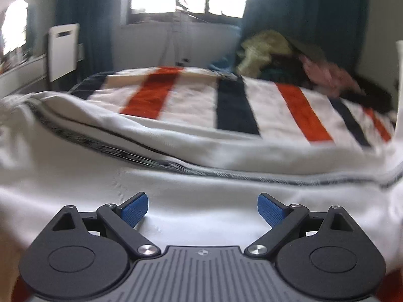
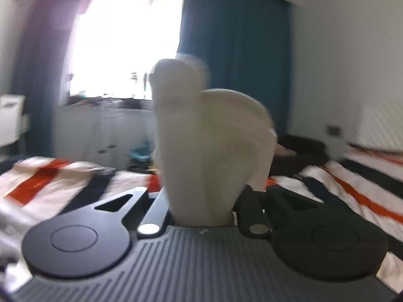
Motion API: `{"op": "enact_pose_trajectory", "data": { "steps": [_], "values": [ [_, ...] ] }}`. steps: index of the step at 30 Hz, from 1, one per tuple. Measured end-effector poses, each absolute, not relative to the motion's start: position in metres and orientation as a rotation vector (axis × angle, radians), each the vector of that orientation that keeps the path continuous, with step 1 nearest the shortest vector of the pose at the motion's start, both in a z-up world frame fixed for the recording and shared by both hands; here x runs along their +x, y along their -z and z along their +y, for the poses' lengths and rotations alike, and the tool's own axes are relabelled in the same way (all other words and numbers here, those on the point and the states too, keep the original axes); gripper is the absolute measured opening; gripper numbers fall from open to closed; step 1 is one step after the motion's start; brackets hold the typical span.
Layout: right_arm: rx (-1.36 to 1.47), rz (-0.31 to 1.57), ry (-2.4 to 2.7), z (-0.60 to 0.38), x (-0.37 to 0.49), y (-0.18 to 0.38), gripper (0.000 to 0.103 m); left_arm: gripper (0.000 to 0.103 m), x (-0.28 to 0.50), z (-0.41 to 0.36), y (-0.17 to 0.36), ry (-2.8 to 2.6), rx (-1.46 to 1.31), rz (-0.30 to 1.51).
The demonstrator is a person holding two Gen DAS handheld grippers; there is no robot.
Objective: Fold clothes
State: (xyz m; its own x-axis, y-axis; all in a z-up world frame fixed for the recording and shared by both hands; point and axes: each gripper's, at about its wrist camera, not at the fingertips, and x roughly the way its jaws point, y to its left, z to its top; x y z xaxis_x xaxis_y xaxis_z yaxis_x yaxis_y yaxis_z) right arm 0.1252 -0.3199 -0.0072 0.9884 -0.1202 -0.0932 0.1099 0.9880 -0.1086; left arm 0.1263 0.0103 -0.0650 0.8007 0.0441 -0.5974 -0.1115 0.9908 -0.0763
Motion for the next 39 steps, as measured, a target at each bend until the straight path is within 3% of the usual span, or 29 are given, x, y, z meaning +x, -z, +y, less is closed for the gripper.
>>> {"op": "enact_pose_trajectory", "data": {
  "steps": [4, 9, 17, 22, 25, 26, 28, 29, 32, 39],
  "values": [
    [-0.225, 0.170, -0.035, -0.238, 0.121, 0.049, 0.012, 0.095, 0.117, 0.047, 0.052, -0.146, -0.296, 0.606],
    [-0.435, 0.421, -0.182, -0.168, 0.131, 0.129, 0.013, 0.095, 0.114, 0.067, 0.055, -0.157, -0.414, 0.625],
    [-0.384, 0.312, -0.210, -0.165, 0.111, 0.110, 0.014, 0.095, 0.116, 0.070, 0.057, -0.095, -0.485, 0.587],
    [-0.305, 0.374, -0.264, -0.163, 0.116, 0.110, 0.016, 0.094, 0.116, 0.072, 0.059, -0.073, -0.502, 0.571],
    [-0.225, 0.436, -0.285, -0.172, 0.115, 0.100, 0.029, 0.094, 0.113, 0.072, 0.056, -0.074, -0.489, 0.557],
    [-0.187, 0.469, -0.309, -0.176, 0.114, 0.095, 0.045, 0.094, 0.112, 0.072, 0.055, -0.073, -0.482, 0.552],
    [-0.135, 0.516, -0.357, -0.180, 0.104, 0.091, 0.065, 0.094, 0.108, 0.071, 0.052, -0.078, -0.466, 0.543],
    [-0.115, 0.536, -0.381, -0.184, 0.096, 0.087, 0.070, 0.094, 0.105, 0.071, 0.051, -0.079, -0.457, 0.539],
    [-0.053, 0.590, -0.435, -0.196, 0.075, 0.075, 0.076, 0.094, 0.097, 0.069, 0.046, -0.066, -0.431, 0.527],
    [0.172, 0.629, -0.364, -0.258, 0.041, 0.046, 0.077, 0.091, 0.070, 0.047, 0.037, 0.087, -0.355, 0.516]
  ]
}}
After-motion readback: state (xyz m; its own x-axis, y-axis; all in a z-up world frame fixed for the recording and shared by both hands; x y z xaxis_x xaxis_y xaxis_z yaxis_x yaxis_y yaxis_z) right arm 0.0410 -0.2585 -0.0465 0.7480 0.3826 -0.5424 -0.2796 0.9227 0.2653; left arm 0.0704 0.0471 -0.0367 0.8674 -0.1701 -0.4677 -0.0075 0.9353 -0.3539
